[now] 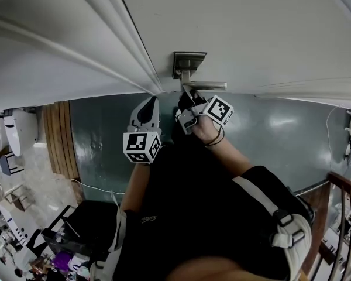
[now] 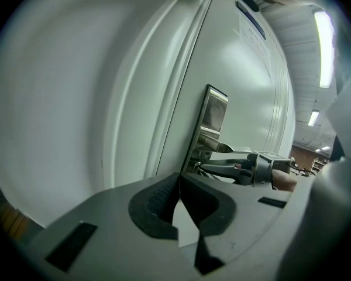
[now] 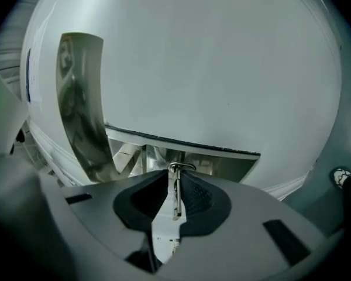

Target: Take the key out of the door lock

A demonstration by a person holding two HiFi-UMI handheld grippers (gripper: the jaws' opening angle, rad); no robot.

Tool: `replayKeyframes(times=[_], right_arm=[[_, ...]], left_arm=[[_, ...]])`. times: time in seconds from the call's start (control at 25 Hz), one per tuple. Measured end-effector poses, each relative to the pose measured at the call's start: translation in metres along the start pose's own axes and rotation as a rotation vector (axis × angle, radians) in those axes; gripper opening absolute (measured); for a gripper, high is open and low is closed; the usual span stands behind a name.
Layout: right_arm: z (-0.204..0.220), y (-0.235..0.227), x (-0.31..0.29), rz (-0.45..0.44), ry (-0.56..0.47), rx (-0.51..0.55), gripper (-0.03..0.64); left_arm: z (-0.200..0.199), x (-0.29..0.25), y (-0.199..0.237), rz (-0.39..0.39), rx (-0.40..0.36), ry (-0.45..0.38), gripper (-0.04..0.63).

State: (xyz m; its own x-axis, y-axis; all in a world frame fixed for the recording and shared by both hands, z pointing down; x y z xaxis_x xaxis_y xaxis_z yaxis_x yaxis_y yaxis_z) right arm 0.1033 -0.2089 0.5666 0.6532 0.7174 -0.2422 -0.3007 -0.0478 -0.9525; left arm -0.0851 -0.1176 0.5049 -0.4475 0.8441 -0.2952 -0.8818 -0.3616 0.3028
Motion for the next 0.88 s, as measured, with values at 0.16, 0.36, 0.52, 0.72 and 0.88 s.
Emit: replayKeyframes(times=[0.16, 0.36, 0.52, 0.72, 0.88], right_arm=[[0.0020, 0.0013, -0.0055, -0.011, -0.007, -0.043, 0.055], [0.0076, -0.0012, -0.0056, -0.028, -0.032, -0.092, 0.032], [0.0071, -0.0007, -0.0039, -0.011, -0.035, -0.091, 0.032], [0.0077, -0.0014, -0.0040, -0.011, -0.044, -0.103, 0.031], [0.0089, -0.0014, -0.0040, -0.015, -0.048, -0.111, 0.031]], left_arm=[[0.0012, 0.0022, -0.0006, -0.003, 0.007, -0.007, 0.025], [0.0006, 0.0086, 0.0010, -0.007, 0.010, -0.009, 0.025], [-0.0014, 0.0077, -0.0012, 0.007, -0.001, -0.012, 0.025], [-0.0025, 0.0074, -0.0036, 0.031, -0.013, -0.009, 0.025], [-0.0023, 0.0091, -0.0050, 0.042, -0.021, -0.005, 0.025]])
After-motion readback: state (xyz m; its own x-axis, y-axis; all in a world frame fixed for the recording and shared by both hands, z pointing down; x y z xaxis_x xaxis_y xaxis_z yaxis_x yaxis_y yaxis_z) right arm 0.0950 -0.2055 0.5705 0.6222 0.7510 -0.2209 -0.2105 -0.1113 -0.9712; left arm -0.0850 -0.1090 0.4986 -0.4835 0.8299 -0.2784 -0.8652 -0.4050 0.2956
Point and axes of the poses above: the fingertips, and each gripper's own axes: x backward along the fingers, y to its left, z out of its underside, the point moved 9 cm from there along x, backward along the fingers, and after that the axes turned 8 degrees about z, right-handed, at the moved point
